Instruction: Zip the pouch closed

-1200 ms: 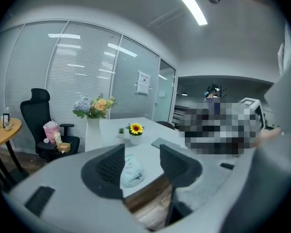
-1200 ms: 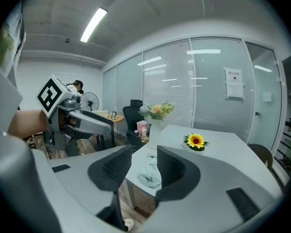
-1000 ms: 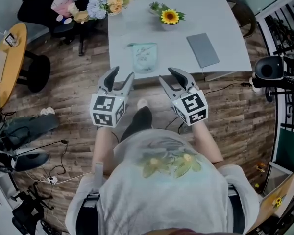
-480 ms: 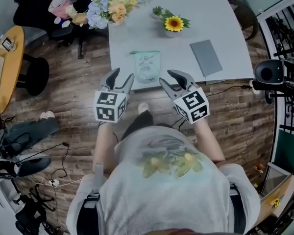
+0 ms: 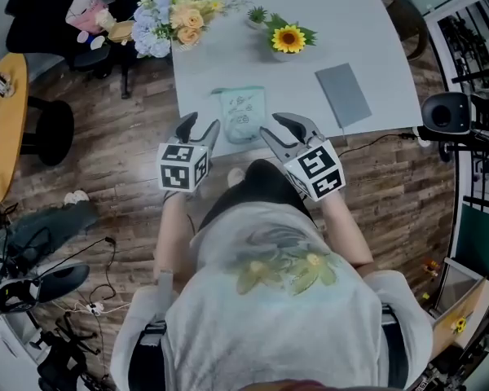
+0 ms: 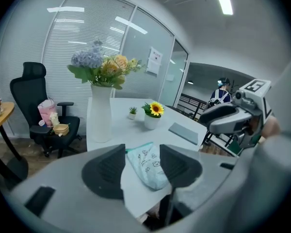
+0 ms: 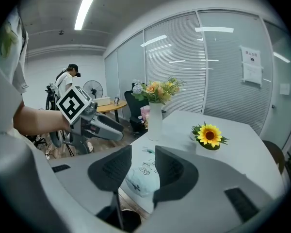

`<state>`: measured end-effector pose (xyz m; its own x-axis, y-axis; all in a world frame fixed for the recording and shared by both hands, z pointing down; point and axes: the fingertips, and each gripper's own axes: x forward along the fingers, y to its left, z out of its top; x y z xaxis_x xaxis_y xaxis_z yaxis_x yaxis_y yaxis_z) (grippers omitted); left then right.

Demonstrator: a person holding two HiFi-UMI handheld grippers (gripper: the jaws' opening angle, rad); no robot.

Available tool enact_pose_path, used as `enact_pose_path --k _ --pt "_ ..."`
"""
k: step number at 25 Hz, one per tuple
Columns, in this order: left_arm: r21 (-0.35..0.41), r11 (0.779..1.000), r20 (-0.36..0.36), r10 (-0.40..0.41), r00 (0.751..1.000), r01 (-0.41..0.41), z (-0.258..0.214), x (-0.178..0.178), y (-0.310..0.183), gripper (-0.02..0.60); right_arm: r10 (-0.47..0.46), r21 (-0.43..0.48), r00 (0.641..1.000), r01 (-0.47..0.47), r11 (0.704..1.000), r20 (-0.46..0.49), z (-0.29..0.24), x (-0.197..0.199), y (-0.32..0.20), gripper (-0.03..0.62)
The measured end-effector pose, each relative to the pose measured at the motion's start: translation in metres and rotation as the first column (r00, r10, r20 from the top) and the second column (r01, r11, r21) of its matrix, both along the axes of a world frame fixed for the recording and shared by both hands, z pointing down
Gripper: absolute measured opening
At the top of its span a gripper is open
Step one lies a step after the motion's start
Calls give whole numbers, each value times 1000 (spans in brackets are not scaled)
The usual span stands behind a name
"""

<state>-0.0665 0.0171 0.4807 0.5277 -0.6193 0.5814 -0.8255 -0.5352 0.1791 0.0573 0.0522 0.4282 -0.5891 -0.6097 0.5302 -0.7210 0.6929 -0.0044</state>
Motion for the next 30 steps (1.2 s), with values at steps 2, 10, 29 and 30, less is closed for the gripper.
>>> enact_pose_path --k 2,10,29,30 --pt "-5 1000 30 17 999 -17 7 4 -4 206 3 -11 1000 -3 1000 0 4 1 -3 155" --pt "-43 998 78 45 996 -42 34 11 -40 206 -21 -34 1000 20 999 -4 17 0 -37 155" --pt "-272 952 152 187 971 -141 119 8 -102 206 -265 -189 960 245 951 -90 104 -40 -151 155" --pt "-283 949 155 191 969 -142 123 6 -102 206 -281 -196 955 259 946 -95 108 -44 -154 155"
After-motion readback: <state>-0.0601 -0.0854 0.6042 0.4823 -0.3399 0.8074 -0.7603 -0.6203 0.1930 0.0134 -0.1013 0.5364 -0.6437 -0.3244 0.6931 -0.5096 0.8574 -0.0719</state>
